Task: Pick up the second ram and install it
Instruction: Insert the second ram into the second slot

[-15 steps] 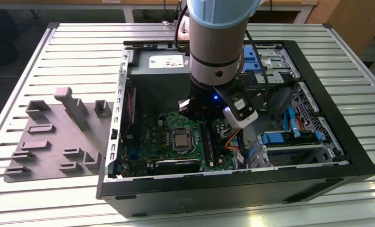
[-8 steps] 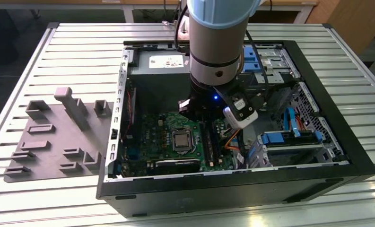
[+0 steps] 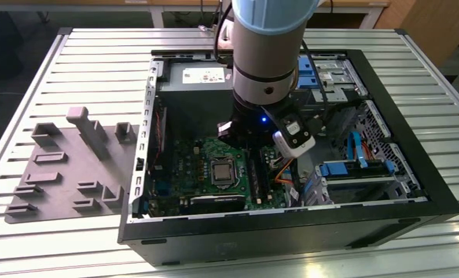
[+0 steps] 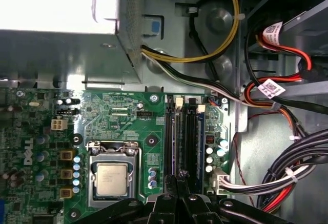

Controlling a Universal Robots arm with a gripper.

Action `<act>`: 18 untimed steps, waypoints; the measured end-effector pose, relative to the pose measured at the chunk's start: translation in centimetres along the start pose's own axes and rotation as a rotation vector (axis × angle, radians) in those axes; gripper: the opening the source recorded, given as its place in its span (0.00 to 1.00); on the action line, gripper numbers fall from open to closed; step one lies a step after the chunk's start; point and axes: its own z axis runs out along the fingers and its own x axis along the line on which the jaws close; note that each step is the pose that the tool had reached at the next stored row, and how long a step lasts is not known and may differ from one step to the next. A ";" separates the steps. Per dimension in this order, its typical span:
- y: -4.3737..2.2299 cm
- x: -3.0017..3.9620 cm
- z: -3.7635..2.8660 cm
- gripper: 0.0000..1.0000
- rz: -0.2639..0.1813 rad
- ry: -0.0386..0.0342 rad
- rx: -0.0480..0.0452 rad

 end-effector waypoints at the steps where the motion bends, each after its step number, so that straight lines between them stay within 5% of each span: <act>1: 0.00 0.00 0.00 0.12 0.000 0.0016 0.0001; 18: 0.00 -0.31 0.21 0.12 0.000 0.0044 -0.0006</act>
